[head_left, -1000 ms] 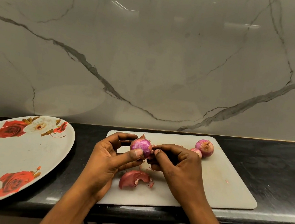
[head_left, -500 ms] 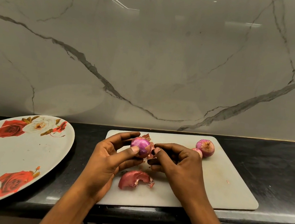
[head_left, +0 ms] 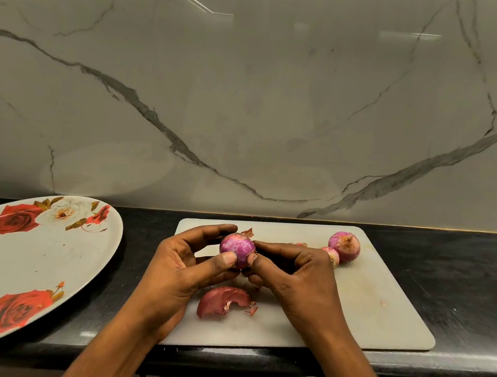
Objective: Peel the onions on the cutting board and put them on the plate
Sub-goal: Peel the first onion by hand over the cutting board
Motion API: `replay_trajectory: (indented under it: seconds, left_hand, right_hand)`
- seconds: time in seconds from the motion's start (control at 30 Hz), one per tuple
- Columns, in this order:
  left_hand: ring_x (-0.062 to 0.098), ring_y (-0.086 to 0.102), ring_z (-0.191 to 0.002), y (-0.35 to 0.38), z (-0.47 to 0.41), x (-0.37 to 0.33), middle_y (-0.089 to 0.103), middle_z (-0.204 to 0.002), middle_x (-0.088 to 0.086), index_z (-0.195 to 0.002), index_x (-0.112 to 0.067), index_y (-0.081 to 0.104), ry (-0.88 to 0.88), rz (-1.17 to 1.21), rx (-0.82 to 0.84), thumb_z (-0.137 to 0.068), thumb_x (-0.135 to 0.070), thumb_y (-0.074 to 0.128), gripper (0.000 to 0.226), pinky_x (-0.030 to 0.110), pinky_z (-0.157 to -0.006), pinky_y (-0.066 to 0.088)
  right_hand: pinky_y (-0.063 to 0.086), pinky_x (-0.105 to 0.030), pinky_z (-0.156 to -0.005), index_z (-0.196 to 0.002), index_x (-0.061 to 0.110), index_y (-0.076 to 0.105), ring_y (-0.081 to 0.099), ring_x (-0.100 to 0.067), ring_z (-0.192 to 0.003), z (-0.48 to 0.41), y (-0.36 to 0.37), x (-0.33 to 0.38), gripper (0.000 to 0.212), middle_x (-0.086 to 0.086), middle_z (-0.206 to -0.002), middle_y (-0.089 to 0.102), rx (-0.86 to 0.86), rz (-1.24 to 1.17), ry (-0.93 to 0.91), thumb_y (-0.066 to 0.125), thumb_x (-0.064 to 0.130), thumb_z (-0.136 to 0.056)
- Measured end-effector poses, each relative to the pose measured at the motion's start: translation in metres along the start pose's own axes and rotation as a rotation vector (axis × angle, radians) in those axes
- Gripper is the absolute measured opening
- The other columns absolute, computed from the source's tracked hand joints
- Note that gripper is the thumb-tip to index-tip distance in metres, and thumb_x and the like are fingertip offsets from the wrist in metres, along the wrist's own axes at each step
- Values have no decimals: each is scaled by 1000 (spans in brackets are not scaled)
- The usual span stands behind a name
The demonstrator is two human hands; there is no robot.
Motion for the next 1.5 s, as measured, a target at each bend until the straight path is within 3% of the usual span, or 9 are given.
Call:
replay_trajectory:
  seconds: [0.13, 0.33, 0.5, 0.63, 0.73, 0.83, 1.0, 1.3, 1.5]
  left_hand:
    - [32, 74, -115, 1, 1, 0, 75, -127, 7, -126, -12, 74, -2, 7, -1, -77, -4, 77, 50, 44, -90, 64]
    - [34, 74, -115, 2, 2, -1, 75, -126, 8, -127, -10, 73, -14, 21, 0, -76, -3, 77, 52, 45, -90, 64]
    - [37, 74, -114, 3, 2, -1, 74, -127, 12, -128, -7, 71, -46, 109, 2, -81, -1, 72, 48, 40, -84, 66]
    - [34, 73, -116, 2, 1, -1, 75, -126, 10, -128, -9, 71, -25, 83, -12, -79, -3, 74, 50, 40, -86, 65]
    - [32, 73, -117, 0, 0, -2, 75, -125, 8, -128, -10, 70, -5, 62, -34, -79, -3, 75, 50, 40, -87, 65]
    - [31, 72, -118, -1, 0, -1, 75, -125, 7, -127, -11, 70, -4, 55, -35, -78, -2, 75, 50, 40, -89, 64]
    - [30, 72, -118, 0, 1, -1, 75, -125, 5, -127, -11, 70, -6, 38, -25, -77, -3, 76, 51, 41, -91, 64]
    - [39, 72, -116, 3, 0, 0, 73, -129, 14, -133, -11, 67, -35, 105, 2, -88, -6, 68, 45, 39, -85, 65]
    - [36, 71, -119, 3, -2, 1, 72, -133, 11, -135, -17, 69, -54, 161, -19, -90, -11, 64, 46, 39, -88, 65]
  right_hand:
    - [66, -36, -78, -108, 26, 82, 80, -15, -86, 0, 0, 1, 25, 7, -94, 82, -5, -25, 8, 84, 28, -84]
    - [65, -29, -76, -103, 33, 81, 80, -12, -88, 1, 0, 4, 21, 10, -94, 82, 5, -31, -29, 82, 22, -86]
    - [63, -22, -72, -102, 33, 80, 80, -12, -85, 3, -2, 2, 29, 10, -91, 82, -8, -36, -31, 73, 6, -94]
    - [66, -30, -76, -104, 29, 81, 80, -14, -88, 2, -3, -1, 26, 8, -94, 82, -32, -35, -11, 71, 6, -96]
    - [67, -36, -76, -101, 29, 80, 80, -15, -86, 2, -3, -4, 13, 7, -93, 82, -58, -67, 19, 76, 23, -91]
    - [66, -33, -77, -105, 31, 80, 79, -11, -89, 3, 0, 0, 28, 11, -95, 82, -30, -36, -4, 79, 42, -79]
    - [66, -35, -78, -103, 30, 81, 79, -12, -88, 2, -3, -2, 16, 10, -94, 81, -35, -5, -40, 79, 25, -88]
    - [66, -32, -74, -100, 20, 82, 80, -14, -82, 1, -9, -7, 10, 5, -88, 81, -93, -25, -9, 77, 17, -93]
    - [67, -35, -76, -103, 23, 82, 80, -12, -81, 1, -10, -10, 20, 7, -89, 81, -120, 38, 9, 82, 10, -88]
Point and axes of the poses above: each hand's wrist, its own z-axis away from the middle knuckle, its own y-axis out of the palm, x = y × z, the point moved 8 cm from there along -z, towards the middle knuckle
